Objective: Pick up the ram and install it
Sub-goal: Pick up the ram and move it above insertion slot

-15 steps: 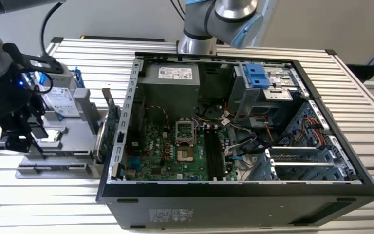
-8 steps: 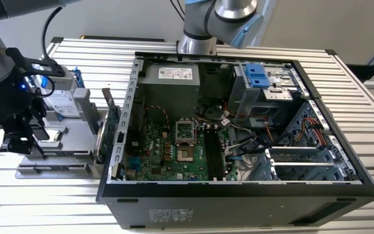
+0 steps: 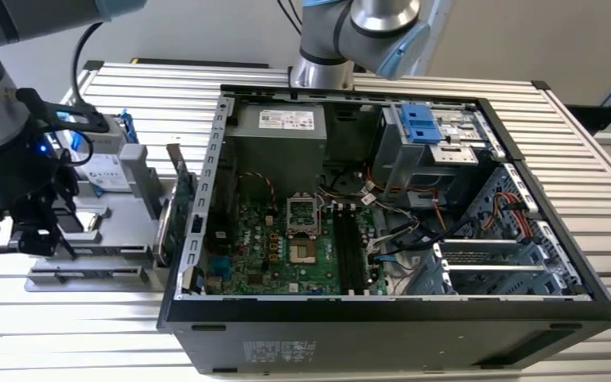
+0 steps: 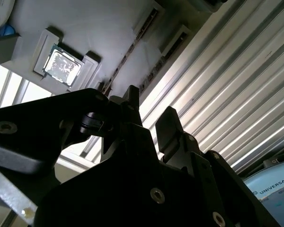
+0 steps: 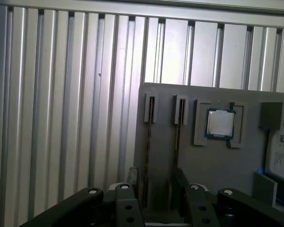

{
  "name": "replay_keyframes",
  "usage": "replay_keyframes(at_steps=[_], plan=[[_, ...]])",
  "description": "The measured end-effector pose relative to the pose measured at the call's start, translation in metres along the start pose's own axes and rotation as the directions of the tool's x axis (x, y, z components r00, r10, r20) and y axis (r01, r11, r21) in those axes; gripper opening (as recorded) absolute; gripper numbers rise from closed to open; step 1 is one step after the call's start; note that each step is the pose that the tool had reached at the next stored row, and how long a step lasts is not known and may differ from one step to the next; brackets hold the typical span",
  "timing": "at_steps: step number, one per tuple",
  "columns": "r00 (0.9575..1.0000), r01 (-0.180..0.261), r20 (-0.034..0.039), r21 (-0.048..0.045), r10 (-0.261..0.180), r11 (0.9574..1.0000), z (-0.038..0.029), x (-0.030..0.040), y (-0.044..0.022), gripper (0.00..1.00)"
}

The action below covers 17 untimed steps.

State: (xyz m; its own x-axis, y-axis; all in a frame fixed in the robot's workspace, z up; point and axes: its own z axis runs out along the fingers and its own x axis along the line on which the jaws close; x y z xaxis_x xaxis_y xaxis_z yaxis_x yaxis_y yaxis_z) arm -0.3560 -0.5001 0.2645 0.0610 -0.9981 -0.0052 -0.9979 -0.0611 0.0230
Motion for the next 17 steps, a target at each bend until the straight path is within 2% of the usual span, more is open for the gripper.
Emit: replay_keyframes(at_steps=[17], plan=[[1.0, 0.0, 0.0, 0.0, 0.0, 1.0, 0.0173, 0.0001, -0.0004, 1.0]])
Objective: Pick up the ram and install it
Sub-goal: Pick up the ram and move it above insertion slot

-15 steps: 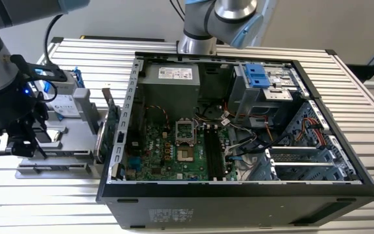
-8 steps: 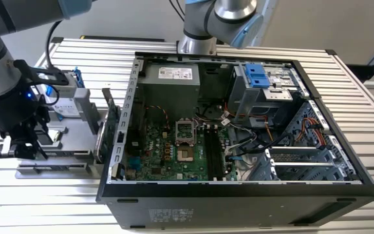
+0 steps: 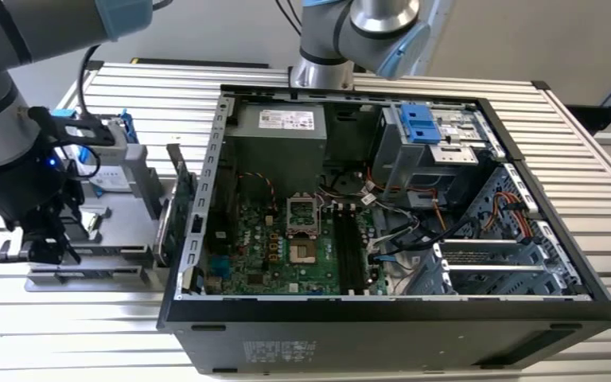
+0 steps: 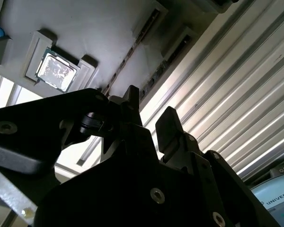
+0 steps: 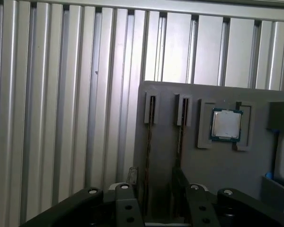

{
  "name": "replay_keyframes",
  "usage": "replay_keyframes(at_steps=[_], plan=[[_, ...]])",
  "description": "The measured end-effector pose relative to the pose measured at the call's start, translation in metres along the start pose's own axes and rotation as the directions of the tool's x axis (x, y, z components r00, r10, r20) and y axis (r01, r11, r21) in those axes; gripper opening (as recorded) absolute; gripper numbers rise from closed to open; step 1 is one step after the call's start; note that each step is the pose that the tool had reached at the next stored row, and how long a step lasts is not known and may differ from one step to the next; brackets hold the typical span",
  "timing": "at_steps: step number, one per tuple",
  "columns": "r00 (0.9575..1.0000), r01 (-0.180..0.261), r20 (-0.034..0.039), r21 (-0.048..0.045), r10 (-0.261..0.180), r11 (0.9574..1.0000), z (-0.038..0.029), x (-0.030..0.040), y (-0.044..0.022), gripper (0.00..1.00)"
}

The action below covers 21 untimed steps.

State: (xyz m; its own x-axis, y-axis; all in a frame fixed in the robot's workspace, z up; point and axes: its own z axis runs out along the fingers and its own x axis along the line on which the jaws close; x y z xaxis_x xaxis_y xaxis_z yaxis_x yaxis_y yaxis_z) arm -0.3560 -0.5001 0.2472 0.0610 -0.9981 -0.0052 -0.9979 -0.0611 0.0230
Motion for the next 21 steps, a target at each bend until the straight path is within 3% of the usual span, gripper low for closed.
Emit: replay_keyframes(at_steps=[21], plan=[[1.0, 0.0, 0.0, 0.0, 0.0, 1.0, 0.0266, 0.0026, -0.0004, 1.0]])
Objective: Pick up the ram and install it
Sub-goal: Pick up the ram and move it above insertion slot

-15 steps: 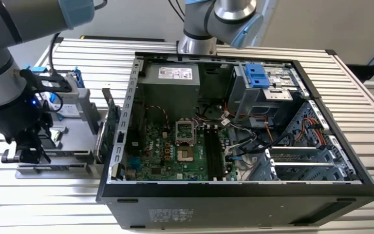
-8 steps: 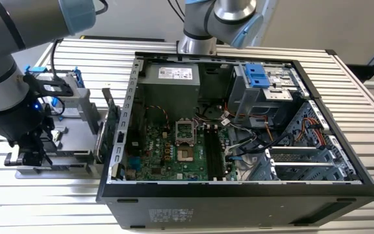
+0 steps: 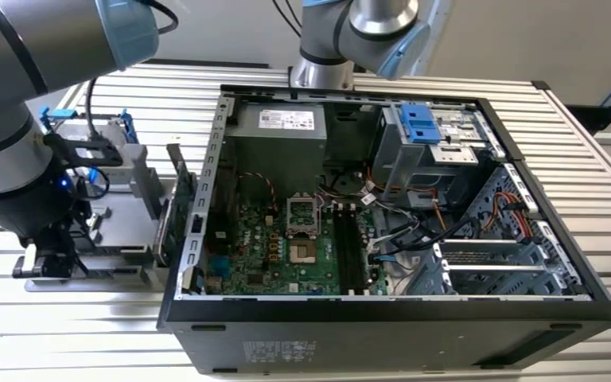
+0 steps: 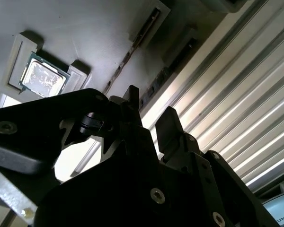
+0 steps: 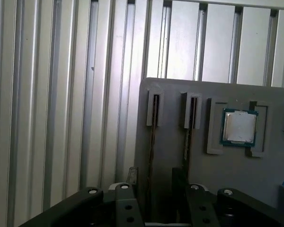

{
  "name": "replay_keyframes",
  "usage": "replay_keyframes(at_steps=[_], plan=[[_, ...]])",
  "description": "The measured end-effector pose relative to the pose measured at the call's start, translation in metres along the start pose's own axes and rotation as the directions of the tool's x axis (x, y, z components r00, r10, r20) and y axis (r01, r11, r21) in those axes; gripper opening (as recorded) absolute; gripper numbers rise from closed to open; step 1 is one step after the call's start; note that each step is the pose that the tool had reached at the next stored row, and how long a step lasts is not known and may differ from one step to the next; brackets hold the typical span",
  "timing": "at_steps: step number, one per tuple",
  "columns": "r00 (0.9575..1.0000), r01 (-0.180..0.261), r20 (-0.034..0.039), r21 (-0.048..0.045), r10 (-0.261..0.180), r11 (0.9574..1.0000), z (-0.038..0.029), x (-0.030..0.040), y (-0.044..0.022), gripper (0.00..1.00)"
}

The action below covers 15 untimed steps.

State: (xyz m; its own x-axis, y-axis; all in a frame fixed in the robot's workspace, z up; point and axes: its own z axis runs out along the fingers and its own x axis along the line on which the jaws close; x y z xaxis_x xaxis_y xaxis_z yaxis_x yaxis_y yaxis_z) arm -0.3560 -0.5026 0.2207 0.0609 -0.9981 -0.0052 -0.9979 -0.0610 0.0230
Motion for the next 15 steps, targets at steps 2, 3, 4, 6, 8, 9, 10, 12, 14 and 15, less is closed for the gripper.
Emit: replay_keyframes(at_steps=[2, 3, 4, 6, 8, 9, 10, 12, 14, 15], plan=[[1.0, 0.0, 0.0, 0.0, 0.0, 1.0, 0.0027, 0.0004, 0.0, 1.0], [1.0, 0.0, 0.0, 0.0, 0.0, 1.0, 0.0039, 0.0005, -0.0001, 1.0], [1.0, 0.0, -0.0001, 0.0, 0.0, 1.0, 0.0051, 0.0006, -0.0001, 1.0], [1.0, 0.0, 0.0, 0.0, 0.0, 1.0, 0.0075, 0.0007, -0.0001, 1.0], [1.0, 0.0, 0.0, 0.0, 0.0, 1.0, 0.0098, 0.0008, -0.0002, 1.0], [1.0, 0.0, 0.0, -0.0001, 0.0, 1.0, 0.011, 0.0009, -0.0002, 1.0], [1.0, 0.0, 0.0, -0.0001, 0.0, 1.0, 0.012, 0.0009, -0.0003, 1.0], [1.0, 0.0, 0.0, 0.0, 0.0, 1.0, 0.0142, 0.0009, -0.0003, 1.0], [1.0, 0.0, 0.0, 0.0, 0.0, 1.0, 0.0162, 0.001, -0.0003, 1.0], [1.0, 0.0, 0.0, 0.0, 0.0, 1.0, 0.0172, 0.001, -0.0004, 1.0]])
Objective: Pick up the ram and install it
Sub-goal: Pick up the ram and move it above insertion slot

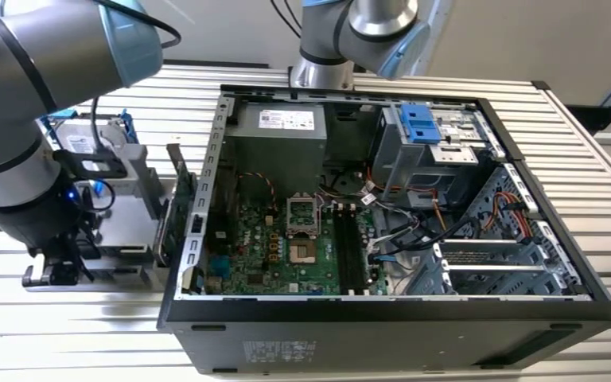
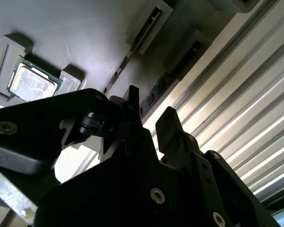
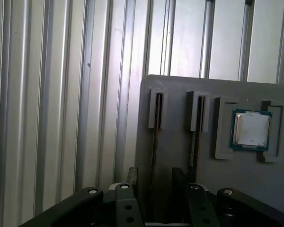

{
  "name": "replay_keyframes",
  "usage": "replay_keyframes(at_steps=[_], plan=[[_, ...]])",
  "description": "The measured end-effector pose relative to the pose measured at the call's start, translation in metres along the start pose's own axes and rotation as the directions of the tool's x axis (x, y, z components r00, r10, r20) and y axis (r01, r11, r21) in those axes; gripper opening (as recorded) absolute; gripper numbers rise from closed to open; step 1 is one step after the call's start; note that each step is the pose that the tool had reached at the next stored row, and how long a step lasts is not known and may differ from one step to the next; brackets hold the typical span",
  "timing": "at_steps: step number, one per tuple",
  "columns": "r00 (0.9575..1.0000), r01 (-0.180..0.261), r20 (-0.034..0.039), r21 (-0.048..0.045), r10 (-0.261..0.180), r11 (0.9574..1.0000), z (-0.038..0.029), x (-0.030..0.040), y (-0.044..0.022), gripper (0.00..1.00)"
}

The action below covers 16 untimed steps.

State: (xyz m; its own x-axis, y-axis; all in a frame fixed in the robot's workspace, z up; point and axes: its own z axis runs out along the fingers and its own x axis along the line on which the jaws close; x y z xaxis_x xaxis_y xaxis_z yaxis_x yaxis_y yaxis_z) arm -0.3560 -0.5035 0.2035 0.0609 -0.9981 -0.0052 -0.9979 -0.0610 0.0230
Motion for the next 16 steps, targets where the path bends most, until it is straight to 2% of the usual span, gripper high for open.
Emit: replay_keyframes(at_steps=[16], plan=[[1.0, 0.0, 0.0, 0.0, 0.0, 1.0, 0.0105, 0.0007, -0.0002, 1.0]])
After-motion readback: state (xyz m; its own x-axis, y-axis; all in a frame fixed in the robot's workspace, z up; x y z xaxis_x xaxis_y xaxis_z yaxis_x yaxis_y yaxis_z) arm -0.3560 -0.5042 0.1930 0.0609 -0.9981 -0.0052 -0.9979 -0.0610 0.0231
